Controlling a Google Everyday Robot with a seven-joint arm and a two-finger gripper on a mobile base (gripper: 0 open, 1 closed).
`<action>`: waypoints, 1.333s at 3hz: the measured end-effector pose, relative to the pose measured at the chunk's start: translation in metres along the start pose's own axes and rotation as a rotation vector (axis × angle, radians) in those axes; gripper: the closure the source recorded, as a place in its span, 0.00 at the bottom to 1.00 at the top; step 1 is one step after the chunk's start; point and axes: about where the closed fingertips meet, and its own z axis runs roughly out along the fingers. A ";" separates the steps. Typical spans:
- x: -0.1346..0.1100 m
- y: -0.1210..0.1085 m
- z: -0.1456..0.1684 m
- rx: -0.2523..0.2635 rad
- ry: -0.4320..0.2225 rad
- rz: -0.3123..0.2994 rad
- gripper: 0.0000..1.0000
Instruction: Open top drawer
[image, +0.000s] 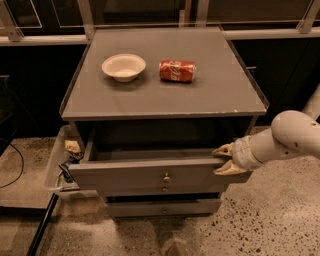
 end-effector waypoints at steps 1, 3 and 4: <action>-0.002 0.002 0.005 -0.019 -0.014 0.001 0.37; 0.000 0.019 0.007 -0.048 -0.039 0.014 0.62; 0.002 0.029 -0.002 -0.044 -0.037 0.016 0.85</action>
Offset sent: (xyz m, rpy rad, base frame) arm -0.0421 -0.0010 -0.0319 0.0687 0.0985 0.0392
